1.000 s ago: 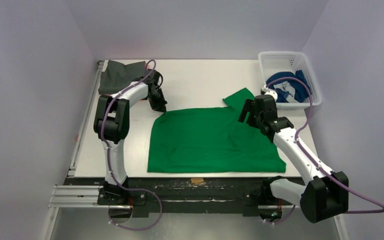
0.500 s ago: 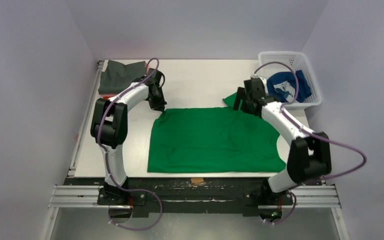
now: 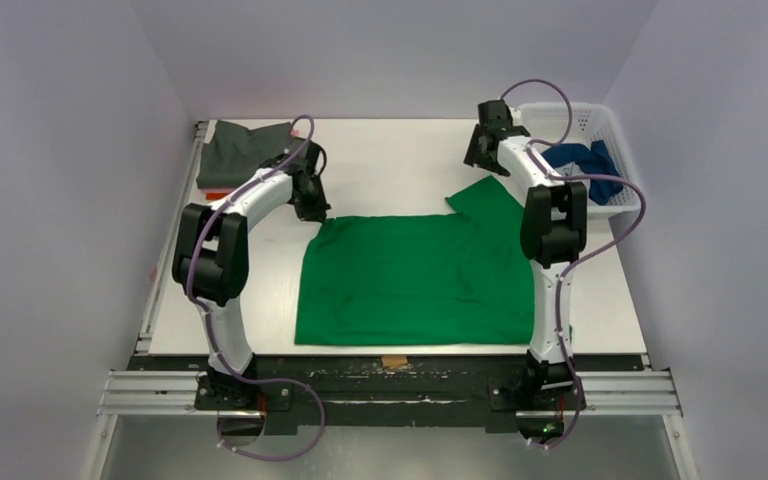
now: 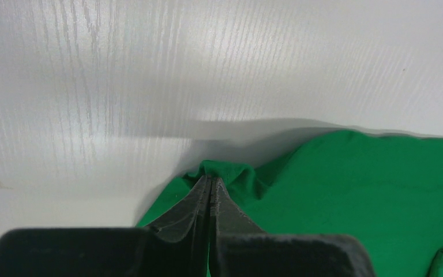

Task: Fold and stack the t-shirts
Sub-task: Grab the side of the flattened tshirt furthest away from the robot with both arms

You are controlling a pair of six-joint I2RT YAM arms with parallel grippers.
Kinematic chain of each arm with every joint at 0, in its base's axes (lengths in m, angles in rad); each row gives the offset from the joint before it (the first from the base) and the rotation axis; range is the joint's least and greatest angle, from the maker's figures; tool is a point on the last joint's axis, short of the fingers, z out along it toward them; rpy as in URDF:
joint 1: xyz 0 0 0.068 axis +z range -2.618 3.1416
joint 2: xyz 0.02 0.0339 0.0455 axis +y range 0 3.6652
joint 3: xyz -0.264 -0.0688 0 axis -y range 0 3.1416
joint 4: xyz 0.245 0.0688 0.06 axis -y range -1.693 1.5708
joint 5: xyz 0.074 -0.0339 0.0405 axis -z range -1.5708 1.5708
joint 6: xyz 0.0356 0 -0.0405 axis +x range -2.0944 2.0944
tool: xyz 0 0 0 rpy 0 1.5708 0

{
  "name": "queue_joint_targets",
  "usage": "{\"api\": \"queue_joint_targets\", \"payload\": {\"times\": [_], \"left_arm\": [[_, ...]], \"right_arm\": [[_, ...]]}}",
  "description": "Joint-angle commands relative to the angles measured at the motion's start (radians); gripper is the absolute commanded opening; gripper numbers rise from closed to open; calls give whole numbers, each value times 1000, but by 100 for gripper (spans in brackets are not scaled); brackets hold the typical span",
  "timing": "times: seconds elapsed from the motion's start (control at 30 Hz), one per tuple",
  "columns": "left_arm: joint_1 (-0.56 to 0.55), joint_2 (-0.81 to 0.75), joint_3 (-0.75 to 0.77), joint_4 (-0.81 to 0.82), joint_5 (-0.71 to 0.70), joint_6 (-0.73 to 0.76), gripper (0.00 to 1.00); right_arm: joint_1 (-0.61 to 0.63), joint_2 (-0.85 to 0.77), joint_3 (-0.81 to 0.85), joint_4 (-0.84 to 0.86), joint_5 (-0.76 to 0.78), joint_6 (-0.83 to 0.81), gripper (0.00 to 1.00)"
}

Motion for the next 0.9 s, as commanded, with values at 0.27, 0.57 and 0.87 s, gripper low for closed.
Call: {"api": "queue_joint_targets", "payload": {"times": [0.27, 0.57, 0.87], "left_arm": [[-9, -117, -48, 39, -10, 7, 0], [-16, -148, -85, 49, 0, 0, 0], [-24, -191, -126, 61, 0, -8, 0]], "right_arm": [[-25, 179, 175, -46, 25, -54, 62], [-28, 70, -3, -20, 10, -8, 44], [-29, 13, -96, 31, -28, 14, 16]]}}
